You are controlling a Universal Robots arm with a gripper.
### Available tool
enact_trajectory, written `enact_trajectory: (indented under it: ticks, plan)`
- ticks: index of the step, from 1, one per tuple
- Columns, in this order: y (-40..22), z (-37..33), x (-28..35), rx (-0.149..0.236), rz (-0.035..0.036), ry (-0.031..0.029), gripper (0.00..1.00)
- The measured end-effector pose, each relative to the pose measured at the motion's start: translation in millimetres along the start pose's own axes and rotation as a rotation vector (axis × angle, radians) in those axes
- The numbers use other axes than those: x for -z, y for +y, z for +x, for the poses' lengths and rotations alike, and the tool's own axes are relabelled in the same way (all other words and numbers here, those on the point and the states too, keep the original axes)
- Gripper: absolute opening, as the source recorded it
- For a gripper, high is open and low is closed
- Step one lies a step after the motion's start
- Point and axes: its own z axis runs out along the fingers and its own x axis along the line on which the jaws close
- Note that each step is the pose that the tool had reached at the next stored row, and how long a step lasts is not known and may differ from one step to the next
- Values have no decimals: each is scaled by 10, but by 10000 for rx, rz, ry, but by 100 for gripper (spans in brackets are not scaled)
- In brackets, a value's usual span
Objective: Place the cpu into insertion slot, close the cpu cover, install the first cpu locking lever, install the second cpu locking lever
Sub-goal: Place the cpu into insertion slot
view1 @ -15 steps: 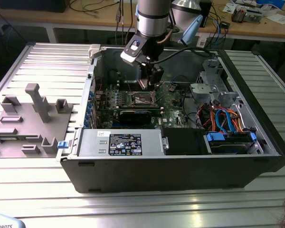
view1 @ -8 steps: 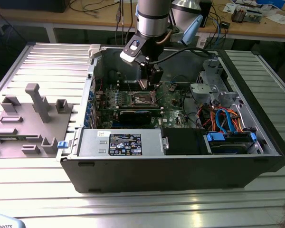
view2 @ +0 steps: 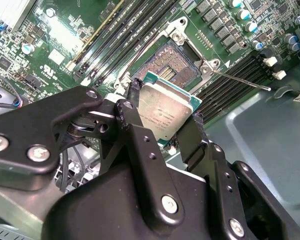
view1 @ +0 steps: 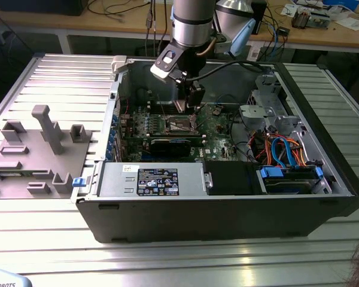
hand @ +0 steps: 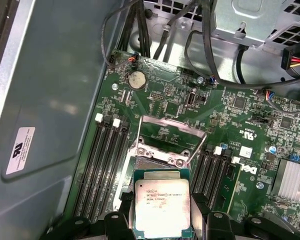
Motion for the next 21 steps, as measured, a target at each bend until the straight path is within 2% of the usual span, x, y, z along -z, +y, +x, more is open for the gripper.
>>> enact_trajectory:
  ticks: [21]
  plan:
    - [-1, 0, -25, -831, -9, -30, 54]
